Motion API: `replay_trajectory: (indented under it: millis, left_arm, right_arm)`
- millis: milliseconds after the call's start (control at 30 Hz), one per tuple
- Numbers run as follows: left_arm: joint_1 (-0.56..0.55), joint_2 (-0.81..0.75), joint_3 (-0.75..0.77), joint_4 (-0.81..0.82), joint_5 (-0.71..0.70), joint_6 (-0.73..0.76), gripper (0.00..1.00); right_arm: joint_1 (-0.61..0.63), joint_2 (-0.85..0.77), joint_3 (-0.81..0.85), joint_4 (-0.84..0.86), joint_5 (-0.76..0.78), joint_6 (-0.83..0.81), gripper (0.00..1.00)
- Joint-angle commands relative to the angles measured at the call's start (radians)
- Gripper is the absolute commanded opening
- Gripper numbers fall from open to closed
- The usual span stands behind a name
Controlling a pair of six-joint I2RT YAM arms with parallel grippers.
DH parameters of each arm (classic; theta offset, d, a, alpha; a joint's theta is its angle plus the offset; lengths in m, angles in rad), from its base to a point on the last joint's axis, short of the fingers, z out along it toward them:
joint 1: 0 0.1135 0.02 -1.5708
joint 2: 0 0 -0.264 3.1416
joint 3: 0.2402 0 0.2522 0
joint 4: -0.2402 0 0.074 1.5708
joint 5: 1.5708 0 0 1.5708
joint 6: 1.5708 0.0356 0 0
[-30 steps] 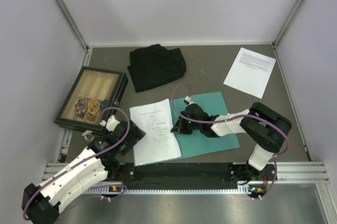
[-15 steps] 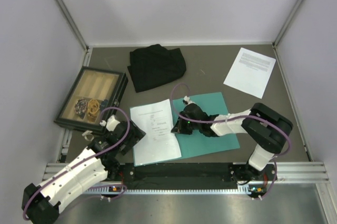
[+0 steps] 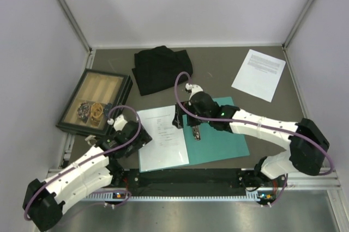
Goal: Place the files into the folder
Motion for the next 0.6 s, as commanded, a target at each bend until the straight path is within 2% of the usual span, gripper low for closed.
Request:
replay_trajectory:
  millis: [0, 100, 167, 200, 233, 333, 433, 500, 533, 567]
  left_arm:
    - [0.000, 0.063, 0.142, -0.042, -0.096, 0.125, 0.99]
    - [0.000, 0.094, 0.259, -0.148, -0.147, 0.163, 0.99]
    - [0.000, 0.085, 0.287, -0.104, -0.115, 0.215, 0.89]
    - [0.001, 0.085, 0.278, 0.033, -0.077, 0.296, 0.85]
    - [0.001, 0.091, 0.264, 0.112, 0.040, 0.318, 0.82]
    - [0.000, 0.196, 0.267, 0.373, 0.208, 0.337, 0.79]
    - [0.000, 0.466, 0.335, 0.526, 0.443, 0.323, 0.77]
    - [-0.005, 0.583, 0.389, 0.551, 0.494, 0.321, 0.71]
    - [-0.011, 0.700, 0.465, 0.512, 0.505, 0.327, 0.61]
    - [-0.023, 0.756, 0.506, 0.490, 0.493, 0.338, 0.59]
  right_arm:
    - [-0.057, -0.060, 0.044, -0.167, 0.048, -0.180, 0.92]
    - [-0.080, -0.070, 0.030, -0.187, 0.019, -0.189, 0.88]
    - [-0.086, -0.089, 0.018, -0.180, -0.018, -0.171, 0.85]
    - [-0.097, -0.097, 0.009, -0.180, -0.029, -0.155, 0.83]
    - [-0.100, -0.103, 0.004, -0.177, -0.076, -0.134, 0.82]
    - [-0.114, -0.133, -0.017, -0.183, -0.104, -0.093, 0.80]
    - [-0.146, -0.158, -0.051, -0.212, -0.110, -0.057, 0.79]
    - [-0.171, -0.185, -0.092, -0.215, -0.134, -0.045, 0.78]
    - [-0.200, -0.201, -0.109, -0.218, -0.141, -0.040, 0.76]
    - [-0.218, -0.216, -0.126, -0.216, -0.145, -0.034, 0.75]
